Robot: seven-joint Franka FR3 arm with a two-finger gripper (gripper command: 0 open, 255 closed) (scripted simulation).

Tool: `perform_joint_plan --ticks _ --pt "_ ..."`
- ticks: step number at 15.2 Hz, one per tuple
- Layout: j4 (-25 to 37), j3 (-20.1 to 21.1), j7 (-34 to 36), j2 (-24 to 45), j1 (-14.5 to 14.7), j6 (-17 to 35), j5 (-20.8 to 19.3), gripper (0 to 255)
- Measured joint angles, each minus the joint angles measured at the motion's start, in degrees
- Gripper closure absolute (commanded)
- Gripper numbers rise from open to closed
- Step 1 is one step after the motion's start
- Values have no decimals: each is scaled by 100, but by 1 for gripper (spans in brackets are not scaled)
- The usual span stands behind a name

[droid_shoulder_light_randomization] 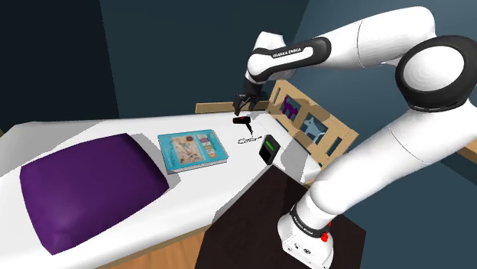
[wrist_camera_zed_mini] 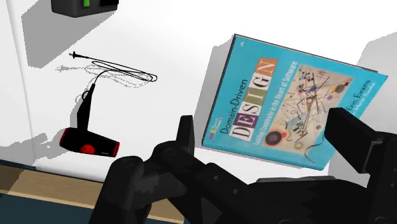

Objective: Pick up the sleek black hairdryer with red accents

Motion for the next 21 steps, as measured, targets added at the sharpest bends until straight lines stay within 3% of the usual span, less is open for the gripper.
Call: perform_joint_plan --ticks 12,21 --pt "1101 -454 -46 2297 -450 1086 171 0" --pt "2383 -645 -183 4004 -962 1414 532 0"
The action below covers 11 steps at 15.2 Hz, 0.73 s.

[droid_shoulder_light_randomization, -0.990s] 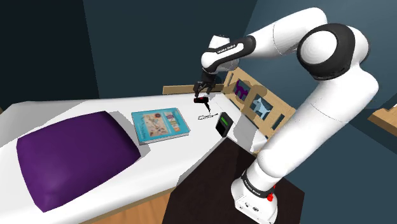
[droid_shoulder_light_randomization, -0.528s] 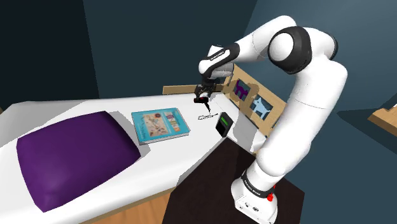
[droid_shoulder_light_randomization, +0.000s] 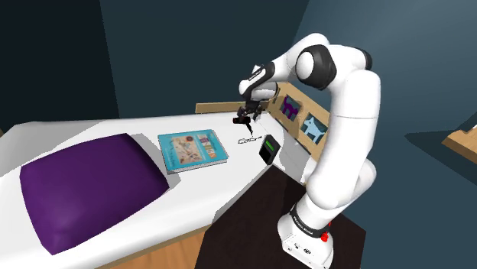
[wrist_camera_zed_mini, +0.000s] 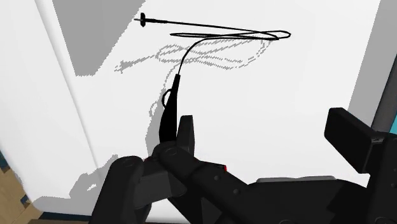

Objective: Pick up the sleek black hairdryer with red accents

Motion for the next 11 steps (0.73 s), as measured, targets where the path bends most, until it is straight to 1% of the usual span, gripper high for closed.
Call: perform_joint_plan --ticks 7,8,10,11 --pt "1285 -60 -19 1338 -498 -17 255 0" --pt "1541 -62 -12 1572 -582 -47 292 0" --pt "1853 -67 29 1843 -658 -101 326 0" --pt "1887 -61 25 1919 -681 -61 338 0"
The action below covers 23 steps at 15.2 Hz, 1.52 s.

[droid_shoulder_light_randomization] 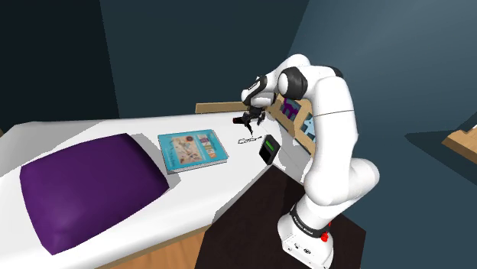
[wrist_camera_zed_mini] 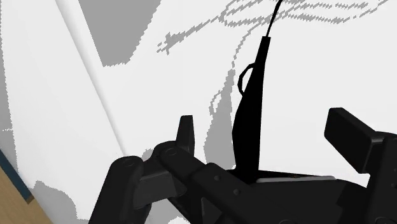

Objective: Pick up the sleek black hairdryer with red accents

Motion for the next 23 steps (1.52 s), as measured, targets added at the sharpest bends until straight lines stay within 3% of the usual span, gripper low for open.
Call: perform_joint_plan --ticks 6,7,23 --pt "147 58 -1 359 -60 211 54 0" --pt "156 62 2 385 -61 228 58 255" --pt "70 13 7 116 -21 45 17 255"
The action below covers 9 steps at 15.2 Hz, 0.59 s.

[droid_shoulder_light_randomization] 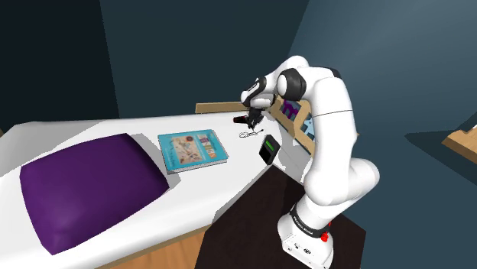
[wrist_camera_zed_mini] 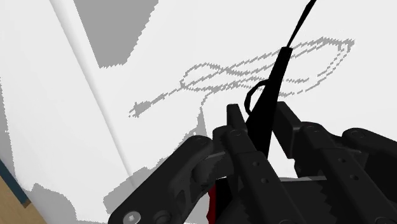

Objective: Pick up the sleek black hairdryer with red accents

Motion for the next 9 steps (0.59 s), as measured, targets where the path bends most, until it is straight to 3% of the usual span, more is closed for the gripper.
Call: perform_joint_plan --ticks 9 --pt "-138 -97 13 -514 77 -374 -90 255"
